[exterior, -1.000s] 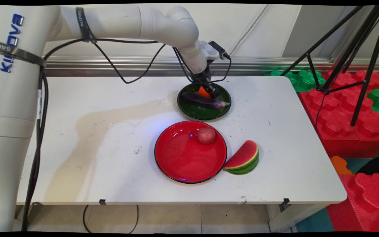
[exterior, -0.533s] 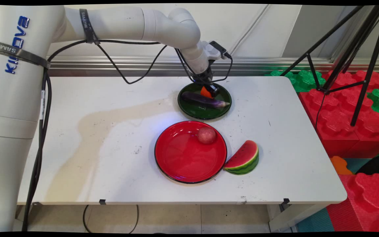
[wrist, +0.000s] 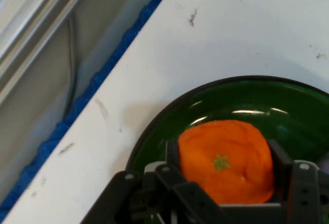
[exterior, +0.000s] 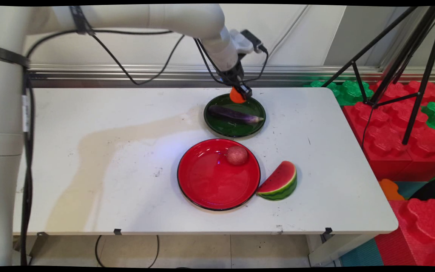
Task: Place the picked object on the table
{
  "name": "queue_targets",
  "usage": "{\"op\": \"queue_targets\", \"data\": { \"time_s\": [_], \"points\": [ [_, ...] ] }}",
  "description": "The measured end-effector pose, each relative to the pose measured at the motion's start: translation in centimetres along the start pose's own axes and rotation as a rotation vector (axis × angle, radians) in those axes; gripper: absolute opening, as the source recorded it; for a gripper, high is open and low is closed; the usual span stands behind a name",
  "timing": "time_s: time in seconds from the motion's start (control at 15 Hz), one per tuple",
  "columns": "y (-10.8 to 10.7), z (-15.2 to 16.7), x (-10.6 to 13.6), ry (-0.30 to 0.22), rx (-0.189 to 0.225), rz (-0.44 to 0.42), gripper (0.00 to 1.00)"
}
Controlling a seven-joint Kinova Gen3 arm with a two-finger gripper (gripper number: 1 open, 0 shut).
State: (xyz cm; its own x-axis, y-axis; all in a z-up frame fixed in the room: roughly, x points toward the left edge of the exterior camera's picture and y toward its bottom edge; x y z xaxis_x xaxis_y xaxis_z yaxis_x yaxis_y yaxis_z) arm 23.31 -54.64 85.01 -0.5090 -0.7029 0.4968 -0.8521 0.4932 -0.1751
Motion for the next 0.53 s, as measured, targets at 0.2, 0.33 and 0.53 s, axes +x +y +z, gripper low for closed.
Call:
{"op": "queue_targets", "data": {
  "time_s": [0.2, 0.33, 0.53],
  "points": [
    [-0.3, -3.7, -0.2, 0.015, 0.013, 0.03, 0.0],
    [-0.9, -6.6, -0.9, 0.029, 0.022, 0.048, 0.0],
    [-2.0, -10.9, -3.0, 0.042, 0.038, 0.069, 0.0]
  ]
}}
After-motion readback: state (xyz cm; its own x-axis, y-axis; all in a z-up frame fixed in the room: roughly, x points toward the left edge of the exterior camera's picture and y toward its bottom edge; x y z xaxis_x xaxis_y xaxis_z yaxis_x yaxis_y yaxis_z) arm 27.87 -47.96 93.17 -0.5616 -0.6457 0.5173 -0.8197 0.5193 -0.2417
